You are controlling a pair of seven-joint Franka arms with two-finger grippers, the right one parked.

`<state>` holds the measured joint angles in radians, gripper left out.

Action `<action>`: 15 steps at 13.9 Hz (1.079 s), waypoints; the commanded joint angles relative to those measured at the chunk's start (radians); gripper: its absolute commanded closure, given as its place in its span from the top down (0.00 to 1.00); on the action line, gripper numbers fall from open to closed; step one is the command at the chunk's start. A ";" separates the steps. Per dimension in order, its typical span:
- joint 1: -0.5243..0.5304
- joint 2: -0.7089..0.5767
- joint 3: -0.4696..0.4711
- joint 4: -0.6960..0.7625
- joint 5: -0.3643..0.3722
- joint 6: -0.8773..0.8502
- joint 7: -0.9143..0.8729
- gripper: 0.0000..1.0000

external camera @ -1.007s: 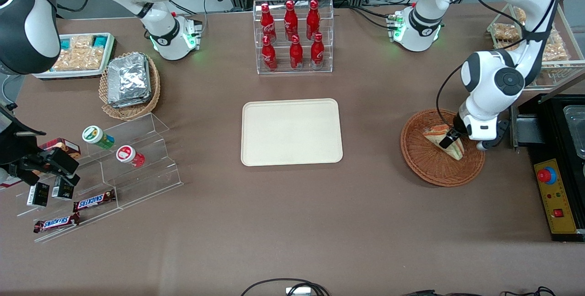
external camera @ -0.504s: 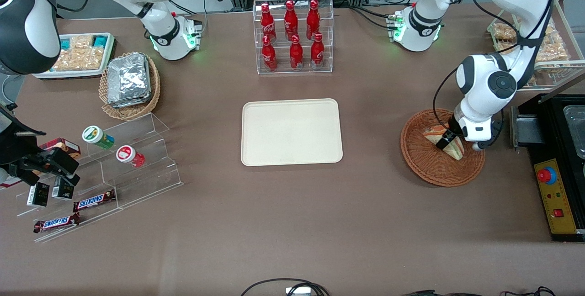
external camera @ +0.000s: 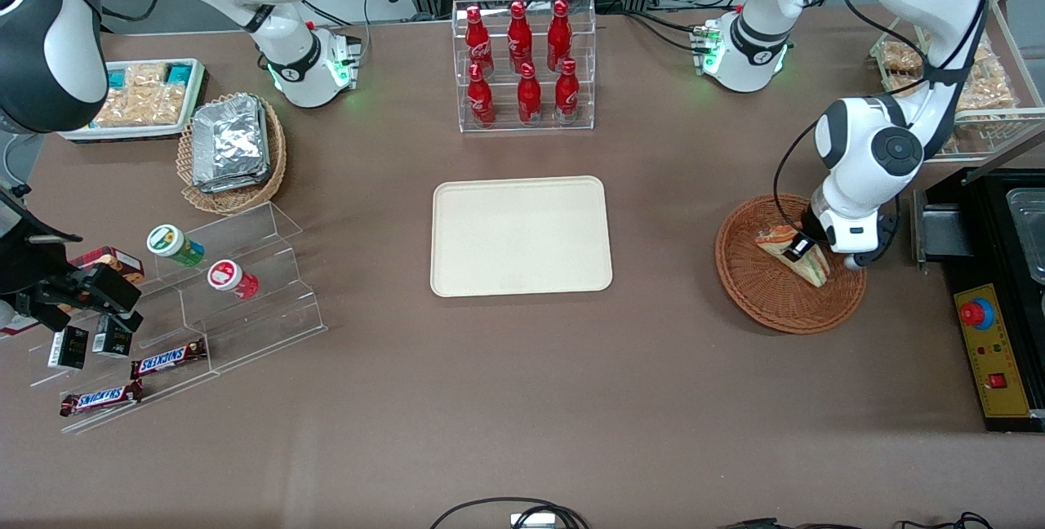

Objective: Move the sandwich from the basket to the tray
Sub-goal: 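Lower the left gripper around the sandwich and close it, then lift the sandwich out of the basket and carry it toward the tray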

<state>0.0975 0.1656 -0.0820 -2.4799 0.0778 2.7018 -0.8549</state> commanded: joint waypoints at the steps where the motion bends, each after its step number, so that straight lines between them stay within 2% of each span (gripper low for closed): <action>1: 0.001 -0.092 -0.005 0.024 0.016 -0.112 -0.004 0.00; 5: -0.005 -0.158 -0.012 0.165 0.019 -0.357 0.112 0.00; 9: -0.007 -0.158 -0.039 0.392 0.017 -0.649 0.302 0.00; 13: -0.007 -0.153 -0.103 0.502 0.000 -0.784 0.466 0.00; 15: -0.007 -0.159 -0.152 0.524 -0.001 -0.790 0.508 0.00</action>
<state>0.0908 -0.0031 -0.1934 -1.9989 0.0816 1.9445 -0.3973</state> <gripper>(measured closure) 0.802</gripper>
